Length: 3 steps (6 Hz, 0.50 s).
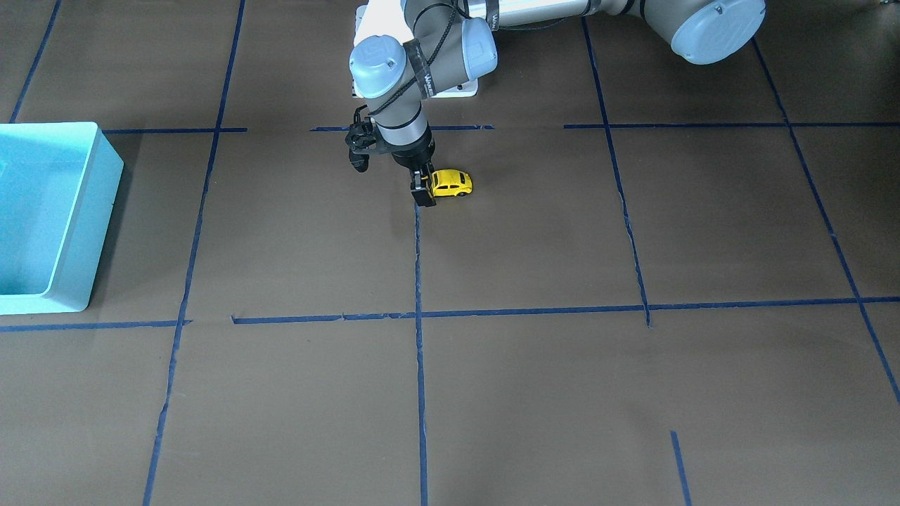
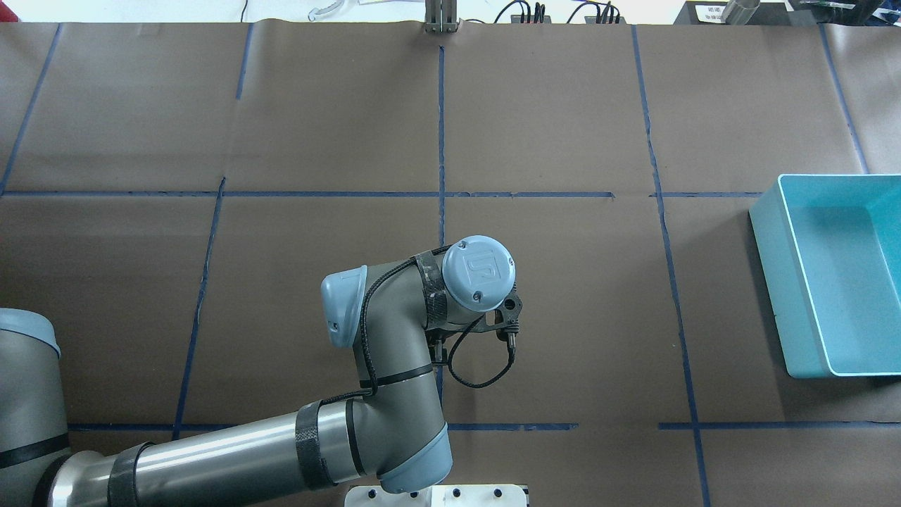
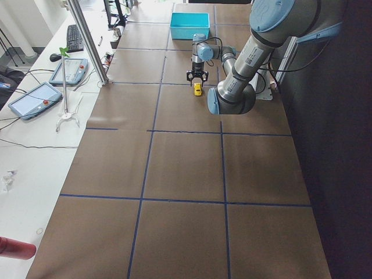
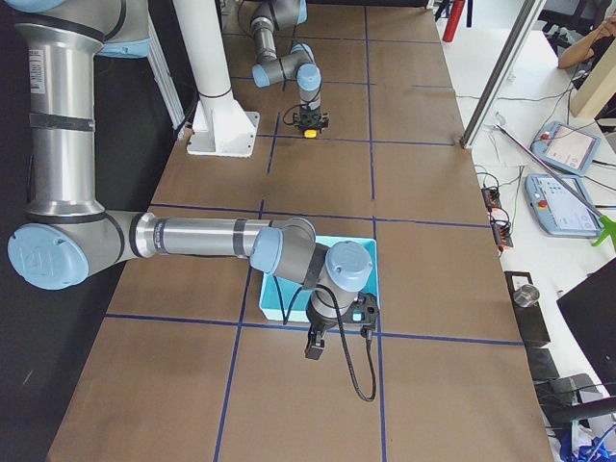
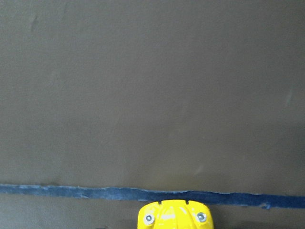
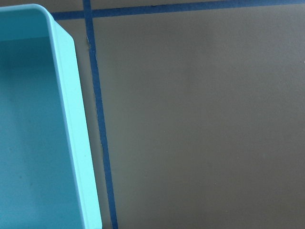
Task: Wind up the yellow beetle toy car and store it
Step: 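Press the car down with the left gripper and pull it away from the bin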
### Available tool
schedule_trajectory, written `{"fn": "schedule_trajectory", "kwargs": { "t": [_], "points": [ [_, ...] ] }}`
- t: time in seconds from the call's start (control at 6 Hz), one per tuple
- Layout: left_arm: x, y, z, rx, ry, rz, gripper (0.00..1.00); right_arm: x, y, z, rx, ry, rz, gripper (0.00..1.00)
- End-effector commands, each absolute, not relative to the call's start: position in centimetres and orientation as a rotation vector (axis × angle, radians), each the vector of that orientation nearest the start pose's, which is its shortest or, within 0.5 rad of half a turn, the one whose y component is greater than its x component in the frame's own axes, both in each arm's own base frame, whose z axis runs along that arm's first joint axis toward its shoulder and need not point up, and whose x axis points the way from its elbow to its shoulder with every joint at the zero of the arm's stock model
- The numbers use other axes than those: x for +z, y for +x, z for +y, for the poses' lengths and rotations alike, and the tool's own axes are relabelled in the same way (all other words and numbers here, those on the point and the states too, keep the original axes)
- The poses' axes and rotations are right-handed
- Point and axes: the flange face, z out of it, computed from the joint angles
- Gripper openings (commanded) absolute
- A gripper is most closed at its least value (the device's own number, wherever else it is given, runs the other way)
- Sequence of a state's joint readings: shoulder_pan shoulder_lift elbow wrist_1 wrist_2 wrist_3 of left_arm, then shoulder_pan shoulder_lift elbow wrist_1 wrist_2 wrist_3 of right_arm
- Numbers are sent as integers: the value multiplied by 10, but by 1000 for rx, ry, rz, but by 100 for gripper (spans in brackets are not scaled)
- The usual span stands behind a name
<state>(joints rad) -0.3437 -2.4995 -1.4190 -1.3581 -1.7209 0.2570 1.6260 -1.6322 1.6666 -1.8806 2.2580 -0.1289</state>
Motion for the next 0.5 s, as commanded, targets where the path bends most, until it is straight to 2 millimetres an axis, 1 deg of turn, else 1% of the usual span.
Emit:
{"fn": "schedule_trajectory", "kwargs": {
  "t": [0.0, 0.17, 0.33],
  "points": [
    [168, 669, -373, 1472, 490, 439, 0, 675, 94, -436, 25, -201, -704, 100],
    [151, 643, -410, 1423, 528, 474, 0, 676, 94, -436, 21, -187, -703, 100],
    [135, 630, -429, 1431, 564, 514, 0, 682, 94, -434, 18, -178, -702, 100]
  ]
}}
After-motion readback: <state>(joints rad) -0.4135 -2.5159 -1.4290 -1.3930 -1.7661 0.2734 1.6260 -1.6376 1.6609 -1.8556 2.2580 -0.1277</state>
